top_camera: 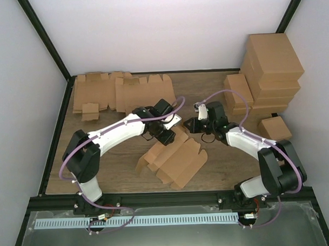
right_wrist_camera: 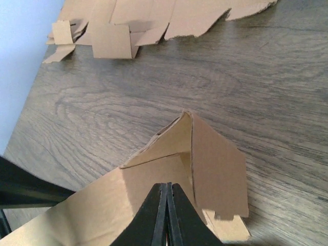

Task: Fold the paper box

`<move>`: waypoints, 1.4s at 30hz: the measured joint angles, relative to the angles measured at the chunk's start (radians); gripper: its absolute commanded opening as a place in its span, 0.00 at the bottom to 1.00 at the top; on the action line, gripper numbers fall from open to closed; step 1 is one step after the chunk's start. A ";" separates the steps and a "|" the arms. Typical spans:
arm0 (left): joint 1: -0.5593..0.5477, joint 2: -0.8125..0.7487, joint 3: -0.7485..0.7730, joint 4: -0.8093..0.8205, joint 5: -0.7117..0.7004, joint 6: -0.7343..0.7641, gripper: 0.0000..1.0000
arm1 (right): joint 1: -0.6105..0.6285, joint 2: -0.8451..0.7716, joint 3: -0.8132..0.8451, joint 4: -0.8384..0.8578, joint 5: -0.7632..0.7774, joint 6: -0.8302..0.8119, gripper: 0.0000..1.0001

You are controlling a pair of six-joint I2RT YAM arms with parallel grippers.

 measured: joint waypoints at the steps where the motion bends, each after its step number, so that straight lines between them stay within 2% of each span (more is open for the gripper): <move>1: -0.005 0.000 0.000 0.000 -0.003 -0.001 0.50 | 0.000 0.014 0.004 0.000 -0.003 -0.003 0.01; 11: -0.073 0.000 0.007 0.000 -0.062 -0.025 0.50 | 0.003 0.054 -0.013 -0.002 -0.035 -0.008 0.01; 22: -0.169 0.025 0.011 -0.025 -0.139 -0.072 0.49 | 0.004 0.006 -0.129 0.010 -0.104 0.010 0.01; 42: -0.198 0.030 -0.017 -0.002 -0.142 -0.128 0.50 | 0.002 -0.013 -0.153 -0.002 -0.126 0.034 0.02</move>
